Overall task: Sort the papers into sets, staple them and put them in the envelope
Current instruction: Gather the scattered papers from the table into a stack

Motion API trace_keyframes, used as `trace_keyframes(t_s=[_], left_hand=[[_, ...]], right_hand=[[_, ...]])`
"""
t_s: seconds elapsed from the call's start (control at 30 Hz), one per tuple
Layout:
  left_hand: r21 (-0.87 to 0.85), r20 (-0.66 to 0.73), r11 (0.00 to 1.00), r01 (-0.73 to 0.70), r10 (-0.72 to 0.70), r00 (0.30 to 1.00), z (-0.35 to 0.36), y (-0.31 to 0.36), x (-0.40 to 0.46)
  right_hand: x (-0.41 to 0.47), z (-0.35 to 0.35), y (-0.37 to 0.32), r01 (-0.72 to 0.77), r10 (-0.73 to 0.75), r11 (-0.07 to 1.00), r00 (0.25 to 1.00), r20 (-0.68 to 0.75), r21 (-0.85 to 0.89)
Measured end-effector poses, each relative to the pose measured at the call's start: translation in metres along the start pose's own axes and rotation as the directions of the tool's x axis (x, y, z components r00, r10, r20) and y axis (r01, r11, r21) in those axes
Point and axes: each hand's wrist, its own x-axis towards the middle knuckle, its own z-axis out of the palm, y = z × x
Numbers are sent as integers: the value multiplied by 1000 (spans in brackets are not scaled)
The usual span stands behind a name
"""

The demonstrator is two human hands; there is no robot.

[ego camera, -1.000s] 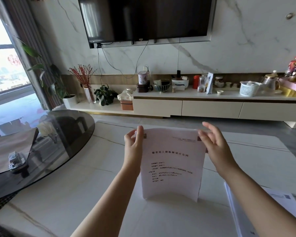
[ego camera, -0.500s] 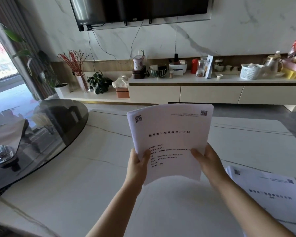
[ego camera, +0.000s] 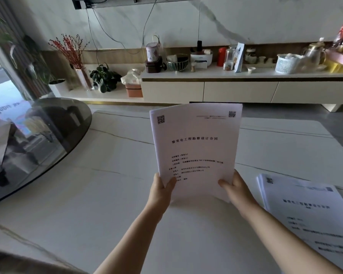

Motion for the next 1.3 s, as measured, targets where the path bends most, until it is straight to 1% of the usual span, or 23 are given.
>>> trace_keyframes(t_s=[0.07, 0.17, 0.27, 0.37, 0.43, 0.57, 0.67, 0.8, 0.87, 0.97, 1.07, 1.13, 1.2, 1.27, 1.3], left_hand=[[29, 21, 999, 18, -19, 1000, 3, -2, -3], [75, 13, 996, 42, -43, 999, 10, 6, -3], [40, 9, 997, 60, -60, 998, 22, 25, -12], [19, 65, 998, 54, -55, 996, 44, 43, -34], [13, 119, 997, 76, -77, 990, 66, 49, -52], [31, 177, 986, 161, -164, 970, 113, 53, -82], [45, 251, 973, 227, -231, 940, 143, 51, -104], [119, 354, 963, 241, -268, 896, 173, 44, -126], [168, 381, 954, 250, -296, 876, 184, 42, -134], [285, 387, 939, 195, -298, 873, 196, 33, -136], [420, 408, 898, 130, -315, 857, 208, 19, -135], [543, 410, 838, 46, -313, 856, 214, 9, -133], [660, 399, 749, -54, -289, 870, 217, 2, -132], [718, 381, 684, -126, -236, 894, 220, -4, -130], [721, 361, 682, -125, -216, 907, 222, -6, -129]], right_hand=[[-3, 3, 6, -23, 23, 999, 1000, -8, -25], [-5, -4, 2, -47, 44, 998, 997, -65, -50], [-13, -25, -6, -36, 25, 996, 991, -135, -85], [-28, -60, -10, -20, -6, 992, 980, -201, -126], [-41, -87, -6, -36, -3, 987, 972, -234, -160], [-74, -143, 13, -127, 67, 971, 958, -277, -204], [-98, -180, 28, -210, 136, 956, 936, -326, -204], [-122, -219, 42, -284, 201, 938, 913, -355, -199], [-128, -232, 49, -310, 226, 932, 902, -368, -189], [-133, -245, 60, -353, 264, 914, 890, -371, -198], [-134, -251, 75, -402, 302, 884, 881, -363, -239], [-133, -253, 86, -426, 322, 866, 875, -362, -261], [-132, -255, 95, -448, 331, 847, 866, -376, -285], [-130, -257, 101, -459, 313, 823, 858, -407, -335], [-130, -259, 104, -468, 303, 802, 854, -423, -372]])
